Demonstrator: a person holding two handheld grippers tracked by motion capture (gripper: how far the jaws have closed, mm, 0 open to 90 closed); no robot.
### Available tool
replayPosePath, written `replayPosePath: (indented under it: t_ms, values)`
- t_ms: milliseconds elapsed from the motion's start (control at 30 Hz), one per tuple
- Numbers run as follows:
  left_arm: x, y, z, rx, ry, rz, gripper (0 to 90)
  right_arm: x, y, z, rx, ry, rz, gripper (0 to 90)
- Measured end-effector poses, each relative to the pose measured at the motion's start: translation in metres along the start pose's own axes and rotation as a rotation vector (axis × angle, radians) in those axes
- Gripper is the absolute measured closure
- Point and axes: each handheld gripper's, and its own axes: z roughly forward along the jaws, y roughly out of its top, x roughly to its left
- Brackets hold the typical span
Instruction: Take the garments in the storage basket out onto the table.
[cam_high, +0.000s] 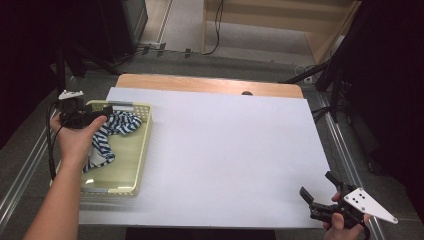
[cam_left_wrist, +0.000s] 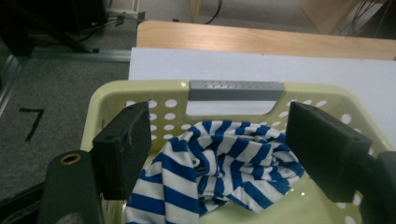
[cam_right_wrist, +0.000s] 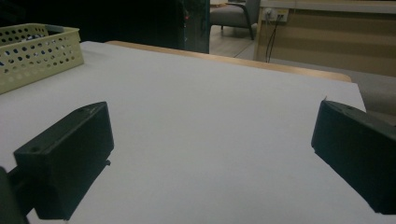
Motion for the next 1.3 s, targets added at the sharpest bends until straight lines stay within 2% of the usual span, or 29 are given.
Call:
replayPosePath:
  t_ms: [300,567,867,933,967,1067,1267,1300]
  values:
    - [-0.001,-0.007,0.013,0.074,0.059,0.043,27.9,0.000,0.000,0.000,0.002,-0.002,-0.001,0.0]
    - [0.000,-0.014,0.022,0.111,0.096,0.039,29.0,0.000,0.000,0.001,0.001,-0.001,-0.006,0.0]
    - [-0.001,-0.017,0.025,0.145,0.155,0.076,41.6,0.000,-0.001,0.002,0.005,0.000,-0.003,0.0]
    - [-0.001,-0.018,0.026,0.152,0.153,0.084,47.4,0.000,-0.001,0.002,0.007,-0.002,-0.004,0.0]
    - [-0.002,-0.018,0.026,0.159,0.156,0.088,47.4,0.000,-0.001,0.002,0.007,-0.002,-0.004,0.0]
    - [-0.003,-0.020,0.027,0.179,0.161,0.107,52.6,0.000,-0.001,0.002,0.003,0.003,-0.005,0.0]
    - [-0.007,-0.023,0.032,0.217,0.197,0.160,56.8,0.001,-0.001,0.002,0.004,0.002,-0.006,0.0]
    - [-0.007,-0.024,0.033,0.223,0.194,0.162,62.7,0.000,-0.001,0.002,0.005,0.001,-0.006,0.0]
